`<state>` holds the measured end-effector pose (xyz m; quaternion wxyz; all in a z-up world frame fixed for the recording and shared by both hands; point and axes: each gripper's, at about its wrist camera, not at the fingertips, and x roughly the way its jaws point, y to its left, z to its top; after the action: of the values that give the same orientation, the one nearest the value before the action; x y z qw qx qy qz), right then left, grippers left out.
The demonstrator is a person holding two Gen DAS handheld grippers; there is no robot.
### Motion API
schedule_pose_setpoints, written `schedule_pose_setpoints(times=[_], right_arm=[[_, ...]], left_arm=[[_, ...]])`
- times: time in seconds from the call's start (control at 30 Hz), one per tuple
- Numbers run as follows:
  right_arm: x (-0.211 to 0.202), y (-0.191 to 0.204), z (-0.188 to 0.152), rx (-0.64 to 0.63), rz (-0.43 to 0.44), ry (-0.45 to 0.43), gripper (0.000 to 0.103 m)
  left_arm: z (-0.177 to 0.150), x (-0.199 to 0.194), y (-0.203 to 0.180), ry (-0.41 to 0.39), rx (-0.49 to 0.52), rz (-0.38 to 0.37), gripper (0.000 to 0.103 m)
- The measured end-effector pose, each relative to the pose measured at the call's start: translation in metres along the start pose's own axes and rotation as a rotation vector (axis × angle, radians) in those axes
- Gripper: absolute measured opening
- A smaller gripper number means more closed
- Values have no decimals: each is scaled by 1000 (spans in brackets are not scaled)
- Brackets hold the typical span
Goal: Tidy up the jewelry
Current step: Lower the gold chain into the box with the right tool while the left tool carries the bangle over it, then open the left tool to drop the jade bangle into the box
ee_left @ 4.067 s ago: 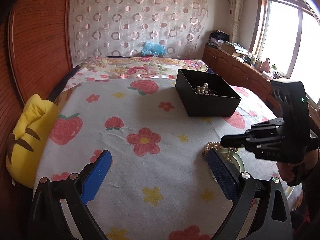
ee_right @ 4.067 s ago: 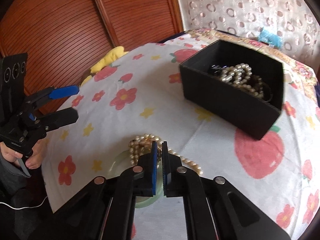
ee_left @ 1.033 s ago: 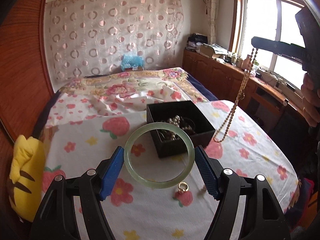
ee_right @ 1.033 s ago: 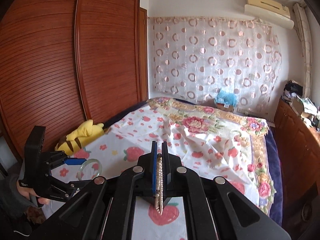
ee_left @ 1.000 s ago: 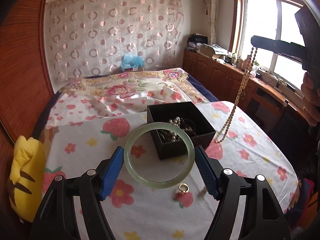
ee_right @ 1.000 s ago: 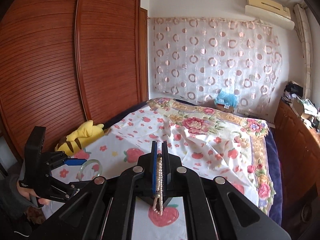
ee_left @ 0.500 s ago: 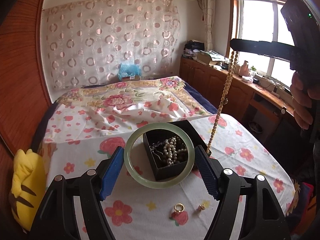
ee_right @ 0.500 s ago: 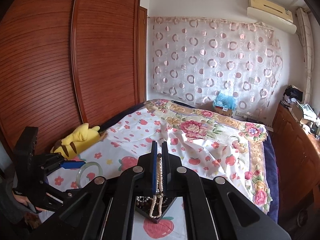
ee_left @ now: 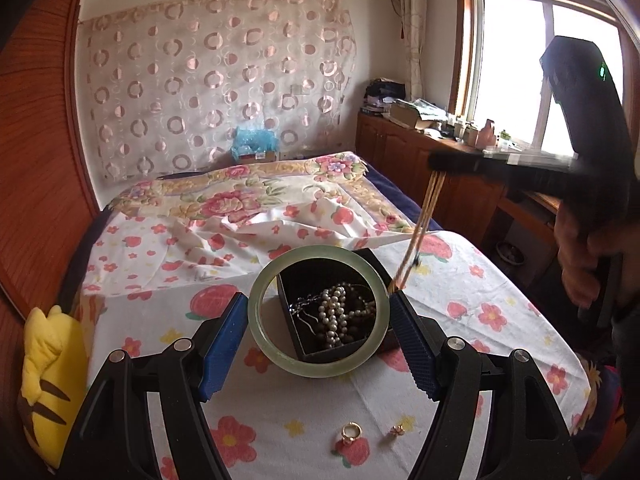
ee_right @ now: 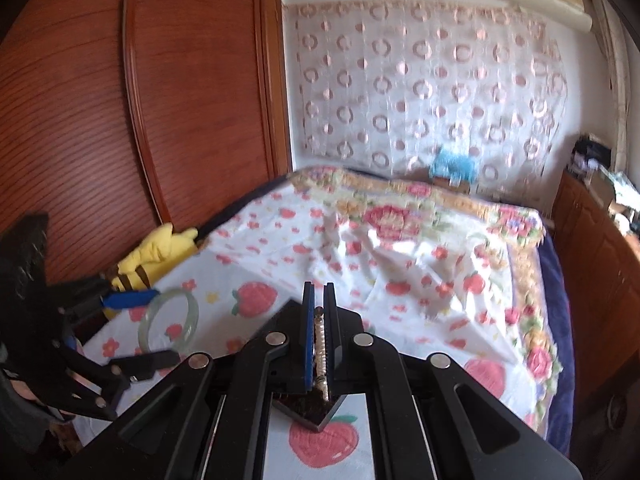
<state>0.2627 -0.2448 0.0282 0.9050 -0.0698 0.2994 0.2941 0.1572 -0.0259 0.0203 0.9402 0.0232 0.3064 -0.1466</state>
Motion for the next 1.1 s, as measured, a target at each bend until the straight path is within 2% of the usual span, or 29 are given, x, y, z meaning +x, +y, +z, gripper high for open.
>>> schedule_pose_setpoints(times=[0.23, 0.33, 0.37, 0.4, 0.47, 0.93, 1.1], right_arm=[[40, 0, -34, 28, 2, 75, 6], [44, -5, -42, 25, -30, 77, 9], [46, -9, -45, 36, -26, 78, 12], [46, -14, -46, 49, -23, 80, 22], [44, -23, -51, 69, -35, 72, 31], [4, -68, -99, 102, -103, 61, 31], [-4, -75, -106, 119, -99, 51, 31]], left_arm=[[3, 30, -2, 37, 12, 13, 69], [2, 48, -5, 42, 42, 32, 69], [2, 53, -6, 49, 42, 30, 69], [2, 62, -8, 63, 43, 30, 69], [2, 74, -11, 74, 44, 25, 69], [-4, 134, -30, 191, 107, 54, 69], [-8, 147, -36, 227, 134, 70, 69]])
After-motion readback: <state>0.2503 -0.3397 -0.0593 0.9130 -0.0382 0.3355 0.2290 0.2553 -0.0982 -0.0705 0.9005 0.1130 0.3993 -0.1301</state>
